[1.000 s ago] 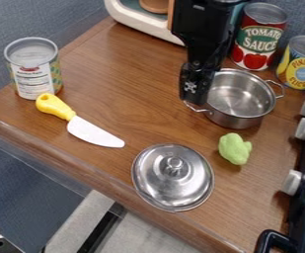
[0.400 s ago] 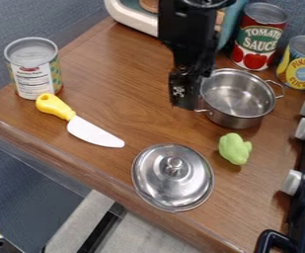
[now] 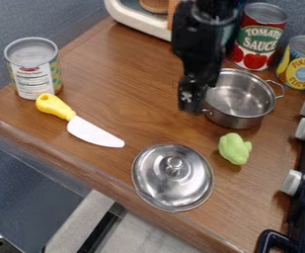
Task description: Put the pan in the upper left side of the table
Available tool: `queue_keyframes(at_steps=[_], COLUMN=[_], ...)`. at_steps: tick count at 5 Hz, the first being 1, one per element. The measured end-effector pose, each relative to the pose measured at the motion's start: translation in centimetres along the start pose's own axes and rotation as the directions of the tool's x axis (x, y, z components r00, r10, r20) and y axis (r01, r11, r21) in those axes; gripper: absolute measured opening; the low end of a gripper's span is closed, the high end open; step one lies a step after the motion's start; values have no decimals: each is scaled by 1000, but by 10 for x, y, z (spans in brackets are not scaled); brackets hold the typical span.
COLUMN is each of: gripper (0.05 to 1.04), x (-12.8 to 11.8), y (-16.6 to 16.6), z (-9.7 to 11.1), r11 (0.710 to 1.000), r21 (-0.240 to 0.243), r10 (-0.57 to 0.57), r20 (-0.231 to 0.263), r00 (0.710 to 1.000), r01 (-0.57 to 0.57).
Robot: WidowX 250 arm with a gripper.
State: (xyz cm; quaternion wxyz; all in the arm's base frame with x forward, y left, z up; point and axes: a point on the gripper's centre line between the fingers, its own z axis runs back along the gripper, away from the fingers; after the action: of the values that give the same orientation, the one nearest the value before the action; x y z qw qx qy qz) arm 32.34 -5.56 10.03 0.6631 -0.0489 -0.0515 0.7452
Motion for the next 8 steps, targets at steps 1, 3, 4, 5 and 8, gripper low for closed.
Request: queue_keyframes(at_steps=[1,3,4,5,8], gripper=[1000,948,656,350,73], x=[-13,-30,-30,-25,14], y=[-5,-4,-4,-6,-4], z=[-20,-38,-41,-41,2], r11=[998,987,987,989,997], r21=[18,35,22,20,-71], r10=[-66,-158,-161,-146,-16], r20=[14,15,9,15,18], r00=[998,987,987,989,1000], r01=[66,158,161,146,17])
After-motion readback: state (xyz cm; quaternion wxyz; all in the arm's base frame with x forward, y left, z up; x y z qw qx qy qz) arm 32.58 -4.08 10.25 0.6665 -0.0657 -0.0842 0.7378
